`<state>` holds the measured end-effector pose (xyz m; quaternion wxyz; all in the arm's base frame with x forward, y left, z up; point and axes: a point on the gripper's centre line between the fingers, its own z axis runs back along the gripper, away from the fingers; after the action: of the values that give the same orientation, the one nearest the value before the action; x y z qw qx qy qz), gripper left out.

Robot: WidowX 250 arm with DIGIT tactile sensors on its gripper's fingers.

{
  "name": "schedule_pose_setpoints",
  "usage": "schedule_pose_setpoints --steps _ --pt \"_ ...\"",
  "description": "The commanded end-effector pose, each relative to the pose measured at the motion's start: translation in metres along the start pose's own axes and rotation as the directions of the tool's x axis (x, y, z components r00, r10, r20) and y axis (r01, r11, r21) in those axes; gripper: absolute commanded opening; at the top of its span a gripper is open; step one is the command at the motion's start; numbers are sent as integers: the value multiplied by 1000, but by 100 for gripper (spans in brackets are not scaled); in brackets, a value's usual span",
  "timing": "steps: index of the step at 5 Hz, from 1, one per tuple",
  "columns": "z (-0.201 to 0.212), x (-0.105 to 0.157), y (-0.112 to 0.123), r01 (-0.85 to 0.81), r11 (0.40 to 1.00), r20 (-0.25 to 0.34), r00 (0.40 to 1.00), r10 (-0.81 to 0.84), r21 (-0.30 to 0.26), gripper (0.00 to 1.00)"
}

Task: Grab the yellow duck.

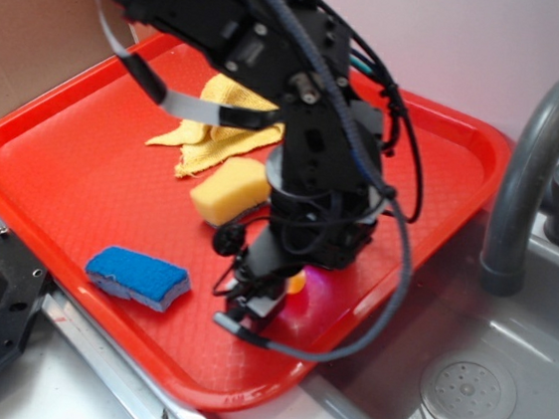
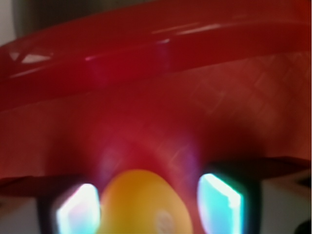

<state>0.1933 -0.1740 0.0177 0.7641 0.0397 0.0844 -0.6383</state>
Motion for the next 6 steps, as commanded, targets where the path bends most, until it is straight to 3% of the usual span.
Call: schedule_pose_setpoints --steps 1,2,3,4,5,6 --pt "3 5 -14 30 1000 1 1000 -30 8 0" --pt "34 -27 12 -219 976 30 975 219 -6 0" --pt "77 -80 39 -461 887 39 887 460 11 0" --pt "120 -121 43 -668 744 86 741 666 -11 0" --pt "162 -155 22 -833 552 145 542 827 -36 0" --pt "175 -168 7 -941 329 151 315 937 -82 0"
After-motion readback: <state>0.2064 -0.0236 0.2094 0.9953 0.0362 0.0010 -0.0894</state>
